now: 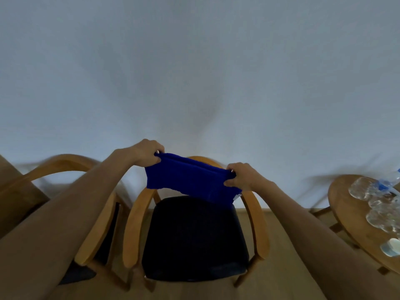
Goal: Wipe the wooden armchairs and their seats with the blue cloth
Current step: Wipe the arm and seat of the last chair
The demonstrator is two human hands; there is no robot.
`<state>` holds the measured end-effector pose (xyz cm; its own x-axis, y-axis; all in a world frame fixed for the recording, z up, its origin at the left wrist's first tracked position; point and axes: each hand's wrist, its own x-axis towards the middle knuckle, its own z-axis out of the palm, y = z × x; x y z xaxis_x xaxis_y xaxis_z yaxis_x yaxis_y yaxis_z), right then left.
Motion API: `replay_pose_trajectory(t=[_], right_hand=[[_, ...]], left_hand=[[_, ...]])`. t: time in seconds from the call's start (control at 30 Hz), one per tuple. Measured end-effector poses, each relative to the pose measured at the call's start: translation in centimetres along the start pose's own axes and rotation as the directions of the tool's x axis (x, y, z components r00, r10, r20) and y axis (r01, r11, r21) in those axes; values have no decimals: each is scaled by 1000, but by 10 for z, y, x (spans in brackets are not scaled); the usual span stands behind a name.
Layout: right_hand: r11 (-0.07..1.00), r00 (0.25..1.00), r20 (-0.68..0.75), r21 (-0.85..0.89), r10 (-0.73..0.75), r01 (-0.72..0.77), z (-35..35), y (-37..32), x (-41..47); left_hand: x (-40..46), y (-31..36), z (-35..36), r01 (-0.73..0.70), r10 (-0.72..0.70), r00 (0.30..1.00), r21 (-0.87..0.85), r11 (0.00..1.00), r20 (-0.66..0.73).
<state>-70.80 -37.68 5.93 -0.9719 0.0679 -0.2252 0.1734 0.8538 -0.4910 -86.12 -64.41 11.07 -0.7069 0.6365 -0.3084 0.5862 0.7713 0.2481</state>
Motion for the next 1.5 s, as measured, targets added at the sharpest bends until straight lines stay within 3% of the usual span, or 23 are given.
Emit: replay_pose_trajectory(t=[0.17, 0.3, 0.33, 0.43, 0.57, 0.63, 0.77, 0.83, 0.93, 1.03, 1.17, 1.23, 1.3, 1.37, 1.4, 1.47, 1.5], right_hand=[[982, 984, -14, 63, 178, -177, 3, -11, 11], [935, 967, 8, 253, 256, -250, 18, -35, 16], [923, 967, 33, 294, 252, -250, 21, -42, 16], [880, 972, 151, 417, 181, -229, 22, -61, 14], [834, 957, 278, 509, 77, -215, 11, -52, 7], [911, 976, 213, 392, 44, -127, 8, -43, 5], [974, 996, 90, 224, -20, 0, -1, -38, 2], [974, 995, 88, 224, -44, 24, -9, -37, -4], [963, 995, 79, 267, -62, 39, -21, -33, -11], [968, 996, 70, 248, -52, 34, -25, -24, -15], [992, 995, -54, 96, 88, -83, -16, -19, -14], [985, 978, -141, 108, 151, -136, -5, -22, -11], [979, 963, -199, 138, 179, -153, 5, -29, -9], [958, 967, -172, 251, 189, -143, 8, -36, -10], [928, 977, -118, 352, 178, -126, 7, -38, -11], [849, 995, 16, 521, 99, -93, 3, -41, -14], [845, 997, 64, 529, 48, -74, 3, -42, -14]], left_hand=[[1, 8, 26, 227, -209, 971, -177, 958, 113], [6, 43, 50, 277, -242, 959, -326, 904, 145], [8, 57, 55, 286, -235, 958, -440, 852, 167], [7, 95, 60, 336, -194, 942, -768, 546, 273], [6, 106, 48, 353, -98, 935, -862, 363, 342], [7, 104, 45, 327, -82, 942, -838, 436, 325], [15, 101, 47, 129, -108, 992, -526, 841, 72], [19, 96, 54, 29, -45, 998, -358, 933, -37], [25, 92, 73, -136, 112, 987, -232, 963, -115], [27, 96, 80, -240, 216, 968, -218, 946, -127], [24, 108, 76, -188, 175, 978, -118, 975, -110], [22, 118, 77, -124, 112, 983, -74, 990, -147], [19, 131, 77, -13, -13, 985, -152, 988, -170], [17, 139, 75, 138, -190, 977, -387, 912, -101], [16, 140, 72, 207, -265, 964, -535, 819, -33], [12, 137, 65, 272, -282, 949, -822, 501, 142], [8, 135, 60, 285, -212, 951, -901, 326, 224]])
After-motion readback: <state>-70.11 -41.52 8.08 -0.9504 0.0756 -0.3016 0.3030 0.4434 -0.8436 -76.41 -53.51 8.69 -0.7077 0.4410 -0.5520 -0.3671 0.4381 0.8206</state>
